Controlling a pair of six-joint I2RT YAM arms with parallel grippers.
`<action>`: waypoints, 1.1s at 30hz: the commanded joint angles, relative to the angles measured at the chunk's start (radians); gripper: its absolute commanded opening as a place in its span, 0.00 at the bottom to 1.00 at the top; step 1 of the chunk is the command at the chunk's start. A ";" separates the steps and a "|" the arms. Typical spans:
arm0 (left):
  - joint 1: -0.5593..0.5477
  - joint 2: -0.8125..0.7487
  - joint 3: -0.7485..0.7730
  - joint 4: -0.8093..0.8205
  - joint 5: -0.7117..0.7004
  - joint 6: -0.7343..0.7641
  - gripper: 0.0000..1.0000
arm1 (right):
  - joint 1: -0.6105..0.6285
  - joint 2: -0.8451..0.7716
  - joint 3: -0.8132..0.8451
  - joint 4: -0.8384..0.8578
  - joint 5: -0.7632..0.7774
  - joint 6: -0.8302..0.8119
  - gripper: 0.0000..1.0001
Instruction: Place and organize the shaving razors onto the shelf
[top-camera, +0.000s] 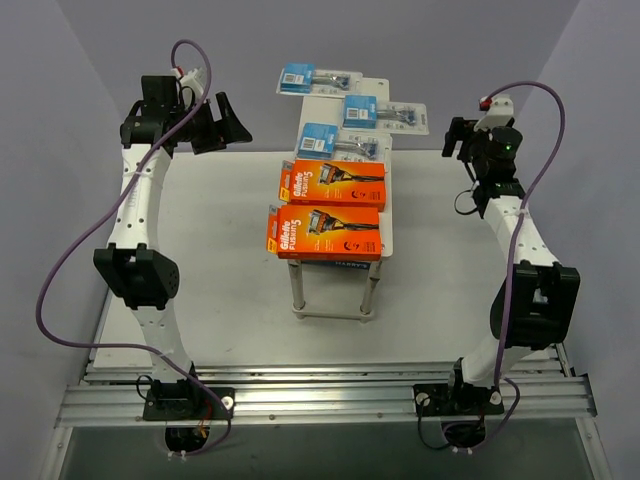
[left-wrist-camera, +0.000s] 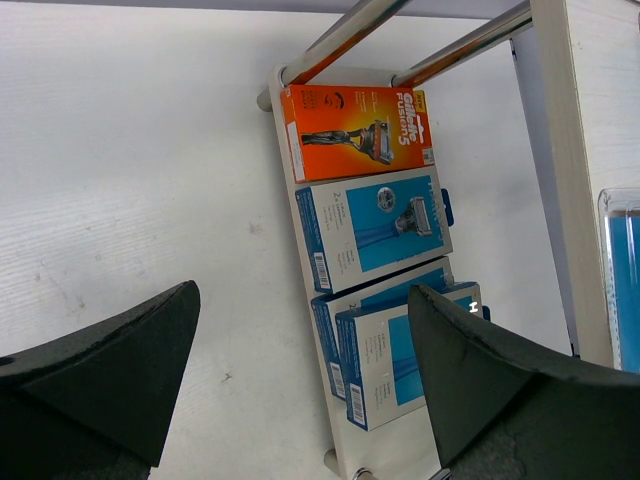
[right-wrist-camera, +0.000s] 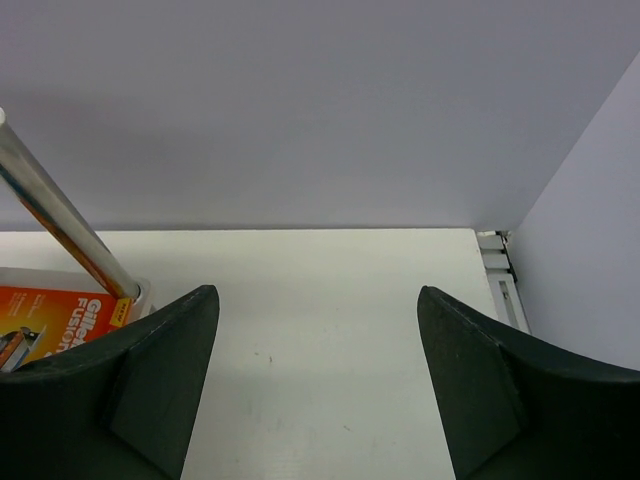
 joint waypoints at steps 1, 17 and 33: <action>0.005 -0.008 0.023 0.013 0.017 0.004 0.94 | -0.001 0.018 0.028 0.094 -0.053 -0.006 0.76; -0.010 -0.004 0.016 0.018 0.023 0.007 0.94 | -0.001 0.099 0.151 0.082 -0.097 0.008 0.76; -0.019 -0.004 0.008 0.019 0.024 0.010 0.94 | 0.032 0.170 0.249 0.054 -0.145 0.008 0.76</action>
